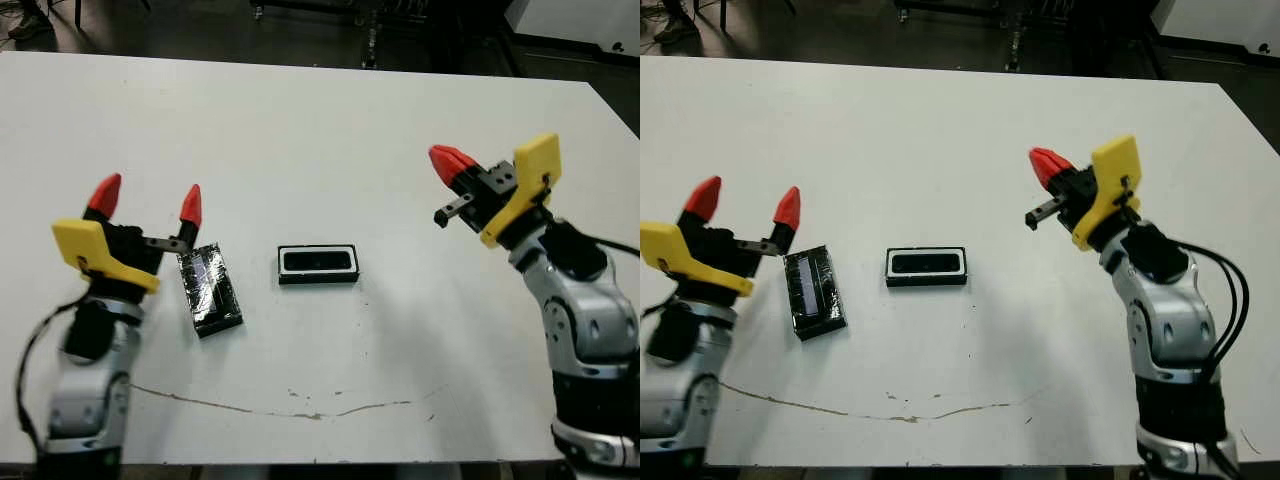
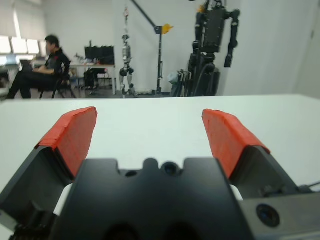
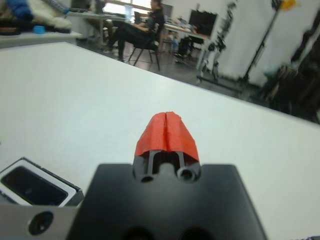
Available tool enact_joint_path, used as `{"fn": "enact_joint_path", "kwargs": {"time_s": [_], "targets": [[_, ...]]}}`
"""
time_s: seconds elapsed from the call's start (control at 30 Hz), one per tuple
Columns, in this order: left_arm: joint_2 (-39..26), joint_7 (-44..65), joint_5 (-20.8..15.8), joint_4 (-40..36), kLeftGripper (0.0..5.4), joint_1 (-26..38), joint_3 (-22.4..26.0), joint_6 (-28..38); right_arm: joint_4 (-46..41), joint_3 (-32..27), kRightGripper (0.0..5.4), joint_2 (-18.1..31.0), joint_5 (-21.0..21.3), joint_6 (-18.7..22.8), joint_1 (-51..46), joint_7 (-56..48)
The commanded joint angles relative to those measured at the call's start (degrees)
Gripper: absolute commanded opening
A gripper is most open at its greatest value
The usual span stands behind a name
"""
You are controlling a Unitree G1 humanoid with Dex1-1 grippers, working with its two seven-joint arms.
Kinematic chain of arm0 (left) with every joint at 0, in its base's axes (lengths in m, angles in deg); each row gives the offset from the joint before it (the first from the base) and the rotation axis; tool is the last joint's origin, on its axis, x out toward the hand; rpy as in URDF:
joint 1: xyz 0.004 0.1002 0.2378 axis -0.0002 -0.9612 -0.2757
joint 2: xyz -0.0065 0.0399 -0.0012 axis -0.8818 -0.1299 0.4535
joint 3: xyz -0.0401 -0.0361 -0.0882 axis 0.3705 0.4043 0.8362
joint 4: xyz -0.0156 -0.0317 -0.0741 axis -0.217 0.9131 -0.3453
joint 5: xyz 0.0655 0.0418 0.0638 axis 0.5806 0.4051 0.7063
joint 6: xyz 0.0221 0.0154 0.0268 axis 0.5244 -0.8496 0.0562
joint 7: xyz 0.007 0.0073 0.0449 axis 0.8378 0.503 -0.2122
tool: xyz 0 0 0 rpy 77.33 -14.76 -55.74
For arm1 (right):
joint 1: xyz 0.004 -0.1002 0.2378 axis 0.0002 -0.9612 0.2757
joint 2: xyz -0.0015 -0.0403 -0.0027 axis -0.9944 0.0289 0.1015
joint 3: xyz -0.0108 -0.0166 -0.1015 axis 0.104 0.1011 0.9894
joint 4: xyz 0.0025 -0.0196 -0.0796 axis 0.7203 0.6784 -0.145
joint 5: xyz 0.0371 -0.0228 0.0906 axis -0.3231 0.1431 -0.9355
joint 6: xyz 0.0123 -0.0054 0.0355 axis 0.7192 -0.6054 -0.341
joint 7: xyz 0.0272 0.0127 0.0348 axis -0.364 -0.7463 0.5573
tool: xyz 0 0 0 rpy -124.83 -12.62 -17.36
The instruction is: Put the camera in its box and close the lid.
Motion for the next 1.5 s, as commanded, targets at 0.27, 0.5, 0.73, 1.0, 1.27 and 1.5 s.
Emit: {"fn": "enact_joint_path", "kwargs": {"time_s": [0.27, 0.5, 0.73, 1.0, 1.27, 1.5], "targets": [[-25.5, 29.0, -7.1, 6.3, 5.4, 12.4, 1.5, -5.2, -4.3, -2.4, 0.01, -0.8, -4.0, 4.5, -4.4, 5.5], [-41.8, 64.4, 7.0, 20.1, 5.4, 43.9, -21.7, -9.0, -5.6, -1.5, 0.01, -0.4, -3.3, 5.6, -4.7, 7.3], [-39.8, 75.7, 23.2, 14.8, 5.4, 55.7, -37.5, -3.2, -6.6, -0.7, 0.01, -0.1, -3.1, 7.0, -4.4, 8.4], [-40.6, 76.5, 21.3, 15.0, 5.4, 62.1, -55.8, 4.6, -6.7, -0.2, 0.01, -1.2, -4.3, 10.3, -3.0, 10.3], [-39.7, 76.5, 18.8, 14.4, 5.4, 66.0, -65.7, 6.4, -6.1, -0.4, 0.01, -1.3, -4.4, 9.9, -3.3, 10.3], [-38.9, 76.5, 14.5, 14.6, 5.4, 66.8, -69.3, 8.8, -5.9, -0.8, 0.01, -1.4, -5.0, 10.4, -3.5, 10.6]]}}
